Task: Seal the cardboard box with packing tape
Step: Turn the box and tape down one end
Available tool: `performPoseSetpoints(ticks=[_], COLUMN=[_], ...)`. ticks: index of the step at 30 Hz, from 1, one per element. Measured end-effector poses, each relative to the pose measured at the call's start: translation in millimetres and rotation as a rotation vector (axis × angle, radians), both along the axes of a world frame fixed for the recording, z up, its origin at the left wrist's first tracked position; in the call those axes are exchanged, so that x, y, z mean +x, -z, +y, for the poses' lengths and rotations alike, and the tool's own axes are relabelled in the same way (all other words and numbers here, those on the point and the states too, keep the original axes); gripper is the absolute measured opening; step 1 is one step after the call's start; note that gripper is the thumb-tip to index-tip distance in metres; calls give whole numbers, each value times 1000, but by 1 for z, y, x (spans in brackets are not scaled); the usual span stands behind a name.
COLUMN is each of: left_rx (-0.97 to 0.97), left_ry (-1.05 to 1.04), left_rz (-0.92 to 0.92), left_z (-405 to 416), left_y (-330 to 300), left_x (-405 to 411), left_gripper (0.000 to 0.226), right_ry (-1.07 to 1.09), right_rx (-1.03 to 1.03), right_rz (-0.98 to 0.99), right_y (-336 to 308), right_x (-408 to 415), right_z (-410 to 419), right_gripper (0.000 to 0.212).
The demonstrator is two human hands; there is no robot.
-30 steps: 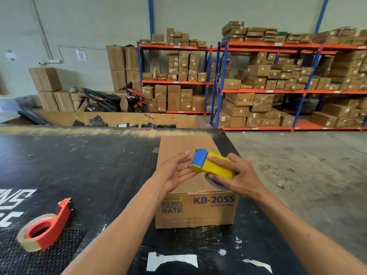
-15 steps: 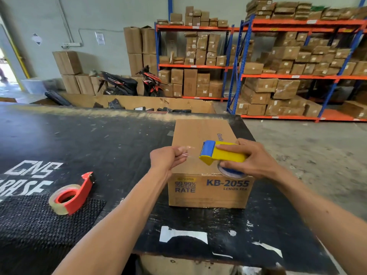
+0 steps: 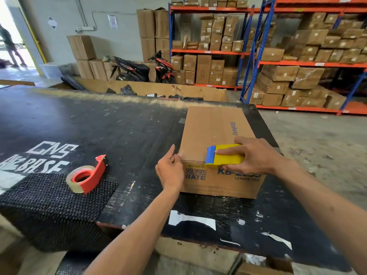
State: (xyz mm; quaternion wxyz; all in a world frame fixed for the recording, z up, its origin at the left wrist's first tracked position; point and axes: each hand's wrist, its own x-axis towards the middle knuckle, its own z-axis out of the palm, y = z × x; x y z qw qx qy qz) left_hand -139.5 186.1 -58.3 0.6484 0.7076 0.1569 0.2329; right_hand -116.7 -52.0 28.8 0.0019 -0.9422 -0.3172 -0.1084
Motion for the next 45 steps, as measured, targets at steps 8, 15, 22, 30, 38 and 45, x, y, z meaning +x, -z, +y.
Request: performPoseSetpoints(ticks=[8, 15, 22, 30, 38, 45], left_rx=[12, -25, 780, 1523, 1592, 1553], left_ry=[-10, 21, 28, 656, 724, 717], left_rz=[4, 21, -221, -476, -341, -305], left_z=[0, 6, 28, 29, 40, 41], left_y=[6, 13, 23, -5, 24, 23], left_x=[1, 7, 14, 62, 79, 75], left_gripper=[43, 65, 62, 53, 61, 67], right_ry=[32, 34, 43, 44, 33, 14], right_rx=[-110, -140, -137, -136, -144, -157], right_rz=[35, 42, 48, 56, 31, 53], right_y=[-8, -7, -6, -9, -7, -11], right_x=[-2, 0, 2, 5, 5, 2], right_z=[16, 18, 19, 21, 22, 10], right_gripper=[56, 58, 57, 57, 56, 58])
